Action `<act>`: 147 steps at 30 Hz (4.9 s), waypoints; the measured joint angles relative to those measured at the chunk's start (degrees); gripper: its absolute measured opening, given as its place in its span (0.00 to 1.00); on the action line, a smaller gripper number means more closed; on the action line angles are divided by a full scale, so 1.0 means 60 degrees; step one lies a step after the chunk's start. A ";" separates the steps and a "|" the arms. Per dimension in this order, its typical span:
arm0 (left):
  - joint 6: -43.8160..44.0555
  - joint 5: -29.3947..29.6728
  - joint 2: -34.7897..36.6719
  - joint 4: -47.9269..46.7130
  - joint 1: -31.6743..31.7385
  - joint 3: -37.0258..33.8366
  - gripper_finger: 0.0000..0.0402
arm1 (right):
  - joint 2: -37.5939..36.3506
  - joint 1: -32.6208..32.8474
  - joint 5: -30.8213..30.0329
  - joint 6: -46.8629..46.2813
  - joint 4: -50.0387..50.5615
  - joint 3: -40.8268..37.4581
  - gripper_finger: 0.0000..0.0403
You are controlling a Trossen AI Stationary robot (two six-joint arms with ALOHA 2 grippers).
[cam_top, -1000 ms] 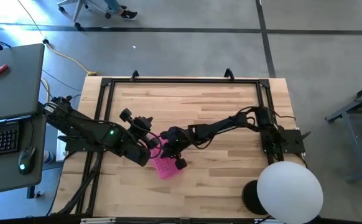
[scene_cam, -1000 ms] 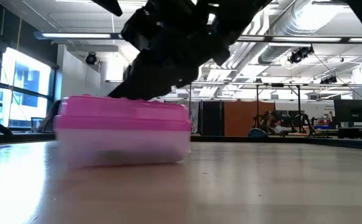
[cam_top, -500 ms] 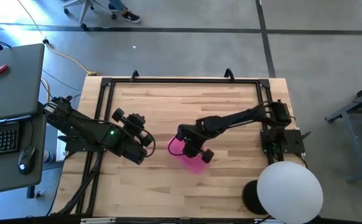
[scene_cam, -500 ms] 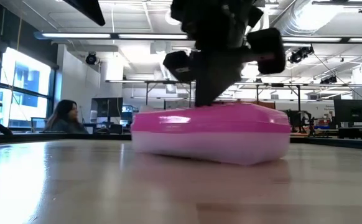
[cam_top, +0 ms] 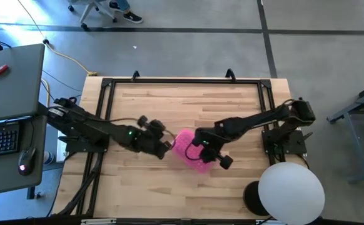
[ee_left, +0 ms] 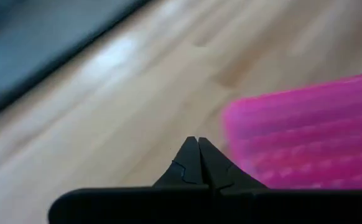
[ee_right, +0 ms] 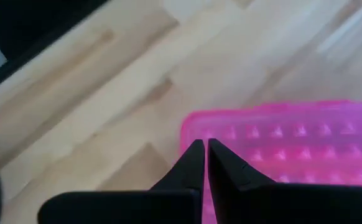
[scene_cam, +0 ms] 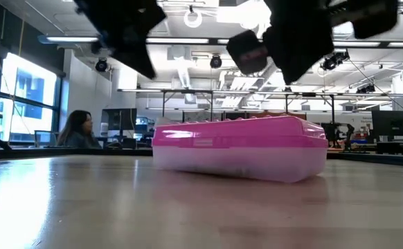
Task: Pick & place school supplies into a supply box
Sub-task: Close the pink supply box, then return to Home Position
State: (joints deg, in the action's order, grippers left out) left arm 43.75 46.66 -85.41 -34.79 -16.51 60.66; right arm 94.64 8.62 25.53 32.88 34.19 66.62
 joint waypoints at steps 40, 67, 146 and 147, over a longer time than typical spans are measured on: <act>-0.1366 -0.4315 -0.1887 0.5111 0.1331 -0.1271 0.02 | -0.1540 -0.3240 -0.0860 0.1010 -0.4173 -0.3961 0.00; -0.4019 -0.3283 0.0566 0.4212 0.1293 -0.0959 0.02 | -0.3811 -0.2316 -0.1252 0.0558 -0.3521 -0.3946 0.00; -0.7234 -0.4293 1.3948 0.5142 -0.0562 -0.9576 0.18 | -1.5459 -0.2896 -0.5221 -0.5681 -0.7530 -1.1002 0.00; -0.7234 -0.4293 1.3948 0.5143 -0.0562 -0.9576 0.18 | -1.5459 -0.2896 -0.5225 -0.5681 -0.7530 -1.1002 0.00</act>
State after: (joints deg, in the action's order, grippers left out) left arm 0.34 20.91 -1.72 -3.93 -19.88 3.20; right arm 1.89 -8.75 -5.82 -1.21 -10.98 0.60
